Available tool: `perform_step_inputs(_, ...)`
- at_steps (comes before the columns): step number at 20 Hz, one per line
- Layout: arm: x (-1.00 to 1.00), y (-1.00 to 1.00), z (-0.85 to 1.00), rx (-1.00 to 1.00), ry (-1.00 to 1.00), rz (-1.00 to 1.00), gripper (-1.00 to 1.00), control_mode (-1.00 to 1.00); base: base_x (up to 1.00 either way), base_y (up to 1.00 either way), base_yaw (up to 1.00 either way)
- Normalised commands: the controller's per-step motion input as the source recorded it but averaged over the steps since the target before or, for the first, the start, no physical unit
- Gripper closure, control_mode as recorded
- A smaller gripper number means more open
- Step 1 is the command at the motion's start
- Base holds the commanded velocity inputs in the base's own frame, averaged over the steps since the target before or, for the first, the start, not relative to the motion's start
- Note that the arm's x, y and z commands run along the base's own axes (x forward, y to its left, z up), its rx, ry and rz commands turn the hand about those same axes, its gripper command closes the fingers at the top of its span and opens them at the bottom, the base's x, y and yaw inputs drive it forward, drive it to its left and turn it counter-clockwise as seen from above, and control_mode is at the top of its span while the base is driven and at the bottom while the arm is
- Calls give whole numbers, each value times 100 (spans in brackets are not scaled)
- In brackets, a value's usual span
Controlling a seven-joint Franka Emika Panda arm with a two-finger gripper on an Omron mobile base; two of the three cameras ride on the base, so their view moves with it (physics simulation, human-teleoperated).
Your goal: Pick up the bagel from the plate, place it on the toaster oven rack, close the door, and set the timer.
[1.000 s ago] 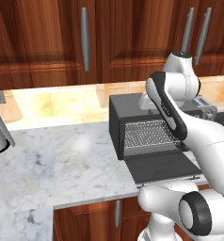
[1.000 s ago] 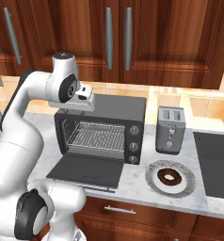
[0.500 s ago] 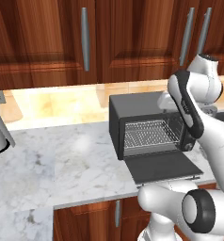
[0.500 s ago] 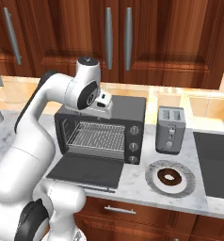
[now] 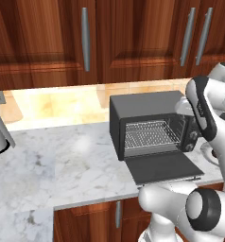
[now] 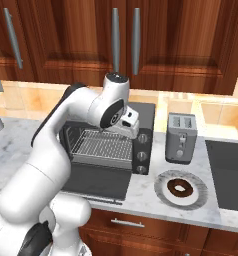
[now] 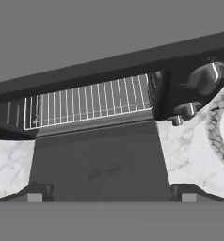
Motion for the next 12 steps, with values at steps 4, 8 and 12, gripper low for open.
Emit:
perform_step_inputs(4,-6,-49,-28,0,4,-7,-100,-100,0,0,0)
perform_step_inputs(8,-2,-44,-24,0,4,-4,-100,-100,0,0,0)
perform_step_inputs(12,-1,-45,-26,0,5,-4,-100,-100,0,0,0)
